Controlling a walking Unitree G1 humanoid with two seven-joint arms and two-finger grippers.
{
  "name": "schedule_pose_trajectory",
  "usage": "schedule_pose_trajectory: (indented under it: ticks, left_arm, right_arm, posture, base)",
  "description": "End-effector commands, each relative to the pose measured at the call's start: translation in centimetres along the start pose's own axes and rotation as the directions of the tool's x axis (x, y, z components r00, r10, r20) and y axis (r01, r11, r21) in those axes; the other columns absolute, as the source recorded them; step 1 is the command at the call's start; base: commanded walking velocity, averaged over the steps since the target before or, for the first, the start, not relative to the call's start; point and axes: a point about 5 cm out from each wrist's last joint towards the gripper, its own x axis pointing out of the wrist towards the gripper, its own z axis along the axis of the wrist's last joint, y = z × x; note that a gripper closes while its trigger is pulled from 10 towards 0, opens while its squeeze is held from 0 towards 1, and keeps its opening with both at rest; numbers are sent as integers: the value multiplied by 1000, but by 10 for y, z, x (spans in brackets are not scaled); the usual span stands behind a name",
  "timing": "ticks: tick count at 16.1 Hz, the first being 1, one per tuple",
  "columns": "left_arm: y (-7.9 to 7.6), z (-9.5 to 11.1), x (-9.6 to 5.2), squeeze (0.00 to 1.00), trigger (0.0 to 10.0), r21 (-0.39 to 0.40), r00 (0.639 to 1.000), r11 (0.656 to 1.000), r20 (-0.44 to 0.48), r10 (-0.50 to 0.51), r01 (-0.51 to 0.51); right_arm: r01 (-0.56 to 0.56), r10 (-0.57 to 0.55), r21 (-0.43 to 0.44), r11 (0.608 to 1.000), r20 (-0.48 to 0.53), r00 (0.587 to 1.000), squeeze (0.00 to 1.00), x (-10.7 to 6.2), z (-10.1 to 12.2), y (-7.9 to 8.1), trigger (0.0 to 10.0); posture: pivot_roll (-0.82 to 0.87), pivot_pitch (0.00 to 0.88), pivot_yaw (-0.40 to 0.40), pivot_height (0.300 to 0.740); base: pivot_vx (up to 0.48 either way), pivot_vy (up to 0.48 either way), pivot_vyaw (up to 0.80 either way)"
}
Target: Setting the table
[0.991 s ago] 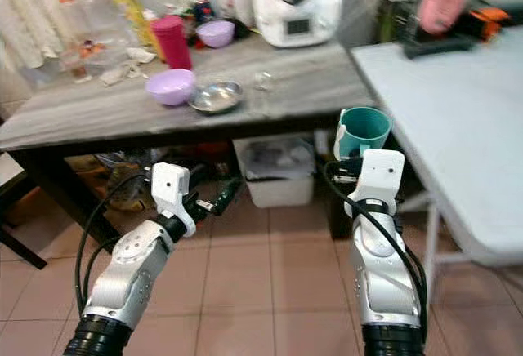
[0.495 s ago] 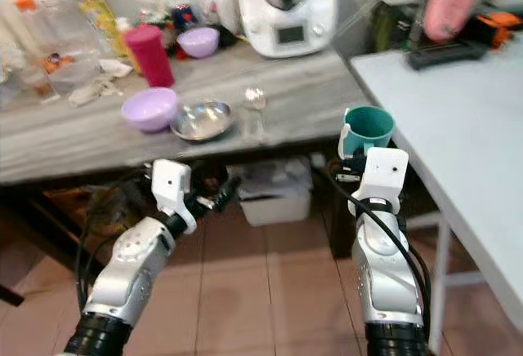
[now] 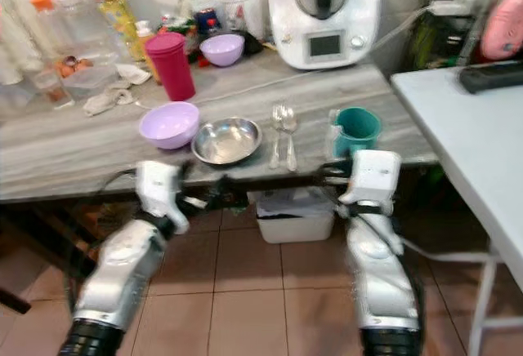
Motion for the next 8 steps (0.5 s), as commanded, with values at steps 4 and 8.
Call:
schedule_pose_trajectory:
  ticks: [4,8]
  left_arm:
    - [12,5,-6,0,10000,23,999,999,3,36,-37]
    - [10,9,-6,0,10000,23,999,999,10,33,-33]
  right_arm:
    - [-32,32,3,999,41,999,0,1,11,10,10000]
    - [-33,33,2,999,59,998,0,1,16,10,10000]
  posture:
    - [-278,0,104,740]
    - [-277,0,106,740]
  base:
    - [331,0,0]
    - [333,0,0]
